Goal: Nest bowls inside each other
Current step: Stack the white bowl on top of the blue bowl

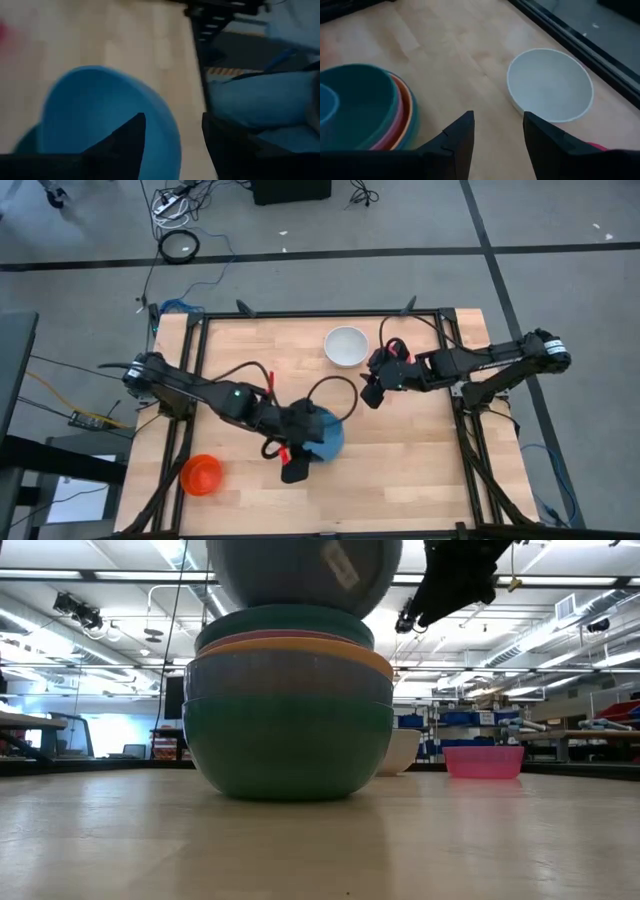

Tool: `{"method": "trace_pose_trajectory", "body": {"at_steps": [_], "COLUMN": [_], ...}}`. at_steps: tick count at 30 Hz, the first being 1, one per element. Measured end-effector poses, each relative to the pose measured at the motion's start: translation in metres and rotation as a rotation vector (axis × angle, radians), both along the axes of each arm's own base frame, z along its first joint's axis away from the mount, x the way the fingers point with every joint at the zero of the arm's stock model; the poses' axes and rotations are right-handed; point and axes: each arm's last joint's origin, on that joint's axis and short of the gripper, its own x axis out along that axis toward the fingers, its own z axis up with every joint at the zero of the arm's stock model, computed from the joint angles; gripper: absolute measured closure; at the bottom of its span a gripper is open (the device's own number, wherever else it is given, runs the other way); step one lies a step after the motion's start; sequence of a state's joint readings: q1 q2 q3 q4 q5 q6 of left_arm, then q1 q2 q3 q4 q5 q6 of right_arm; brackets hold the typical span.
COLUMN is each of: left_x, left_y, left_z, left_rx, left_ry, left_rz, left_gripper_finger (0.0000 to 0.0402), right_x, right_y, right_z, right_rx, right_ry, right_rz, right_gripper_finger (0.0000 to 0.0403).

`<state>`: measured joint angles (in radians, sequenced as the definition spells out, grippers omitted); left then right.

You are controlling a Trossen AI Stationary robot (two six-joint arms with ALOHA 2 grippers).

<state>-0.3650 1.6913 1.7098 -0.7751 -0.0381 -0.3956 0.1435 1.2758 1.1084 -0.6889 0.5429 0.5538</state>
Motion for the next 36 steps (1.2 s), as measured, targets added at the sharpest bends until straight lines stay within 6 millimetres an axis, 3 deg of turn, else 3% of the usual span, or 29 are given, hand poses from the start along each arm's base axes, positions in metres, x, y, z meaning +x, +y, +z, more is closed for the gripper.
{"method": "trace_pose_trajectory", "body": {"at_steps": [4,9,15,21,29,36], "left_x": [-0.008,-0.017,-0.019,-0.037,-0.074,-0.084], "left_y": [0.004,0.008,0.008,0.01,0.018,0.011], "left_z": [0.01,0.003,0.004,0.008,0.005,0.006], "left_rx": [0.066,0.125,0.126,0.178,0.348,0.378], "left_ry": [0.039,0.153,0.163,0.212,0.402,0.4], "left_rz": [0.058,0.127,0.143,0.223,0.436,0.467], "left_gripper_finger": [0.0199,0.0199,0.0199,0.0199,0.0199,0.0199], "right_x": [0.001,0.001,0.0,0.006,0.037,0.064], "right_y": [-0.005,-0.005,-0.007,-0.033,-0.071,-0.102], "right_z": [0.0,0.0,-0.001,-0.021,-0.066,-0.079], "right_rx": [0.016,0.018,0.001,0.01,-0.015,0.045], "right_ry": [0.008,0.008,0.02,0.114,0.244,0.255], "right_rz": [0.003,0.005,-0.011,-0.044,0.117,0.178], "right_gripper_finger": [0.0245,0.0245,0.0245,0.0245,0.0245,0.0241]}}
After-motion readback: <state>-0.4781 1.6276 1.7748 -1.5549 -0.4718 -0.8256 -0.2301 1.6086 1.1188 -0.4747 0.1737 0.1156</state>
